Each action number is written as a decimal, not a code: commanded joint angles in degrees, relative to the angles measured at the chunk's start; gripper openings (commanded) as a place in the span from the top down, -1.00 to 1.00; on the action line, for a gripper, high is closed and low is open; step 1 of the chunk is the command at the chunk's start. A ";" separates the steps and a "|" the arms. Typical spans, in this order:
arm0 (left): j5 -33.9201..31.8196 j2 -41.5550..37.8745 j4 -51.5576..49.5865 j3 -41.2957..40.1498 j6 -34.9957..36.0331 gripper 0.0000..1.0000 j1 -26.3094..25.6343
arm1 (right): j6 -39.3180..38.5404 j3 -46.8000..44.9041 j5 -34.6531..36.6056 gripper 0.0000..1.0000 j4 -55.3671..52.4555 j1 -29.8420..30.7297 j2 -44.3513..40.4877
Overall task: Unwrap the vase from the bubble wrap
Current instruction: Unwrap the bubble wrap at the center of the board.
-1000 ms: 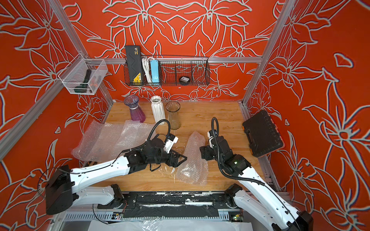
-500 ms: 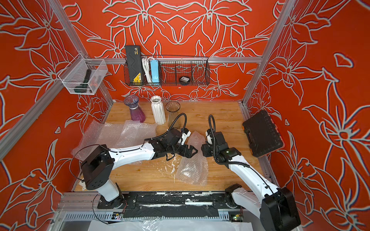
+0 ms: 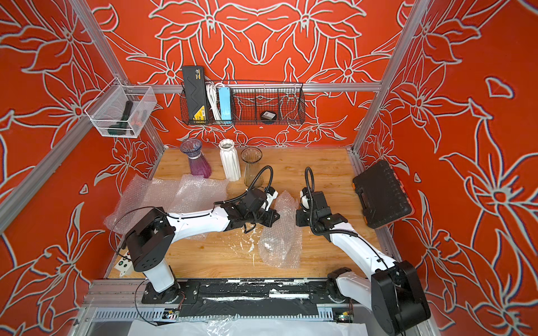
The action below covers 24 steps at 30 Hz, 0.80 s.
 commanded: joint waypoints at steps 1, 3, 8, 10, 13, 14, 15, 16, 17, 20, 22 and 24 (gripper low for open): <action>-1.24 -2.19 -0.79 -2.19 0.15 0.96 0.88 | 1.78 -2.32 2.33 1.00 1.39 -0.95 -4.53; -1.75 -3.69 -0.60 -3.63 -0.08 0.98 1.60 | 2.43 -3.42 3.53 1.00 0.97 -1.77 -7.24; -3.70 -8.23 -0.55 -7.46 -0.19 1.00 3.42 | 3.25 -5.44 2.73 1.00 0.19 -4.86 -11.19; -3.79 -9.78 -0.34 -8.95 -0.44 1.00 4.20 | 3.49 -5.80 2.32 1.00 0.20 -5.54 -11.54; -3.43 -11.72 -0.15 -10.92 -0.57 1.00 5.17 | 3.78 -5.79 1.68 1.00 0.44 -5.84 -11.49; -3.47 -12.32 -0.22 -11.48 -0.61 0.86 5.62 | 3.88 -5.64 1.74 1.00 0.37 -5.91 -11.61; -3.25 -12.92 -0.31 -12.04 -0.64 0.73 6.08 | 3.89 -5.58 1.74 0.93 0.37 -5.86 -11.67; -3.27 -13.46 -0.49 -12.52 -0.68 0.64 6.52 | 3.80 -5.46 1.83 0.84 0.29 -5.91 -11.67; -3.24 -14.16 -0.87 -12.96 -0.64 0.49 7.09 | 3.56 -5.16 1.91 0.71 -0.05 -5.92 -11.88; -4.36 -16.77 -2.55 -14.41 0.01 0.09 8.44 | 2.76 -4.29 2.74 0.24 -1.52 -5.87 -13.03; -6.14 -19.05 -4.54 -14.71 0.74 -0.04 8.84 | 2.40 -3.82 2.92 -0.01 -2.56 -5.91 -14.31; -7.44 -21.97 -7.05 -14.31 1.88 -0.15 8.60 | 1.92 -3.12 2.43 -0.17 -3.98 -5.88 -15.58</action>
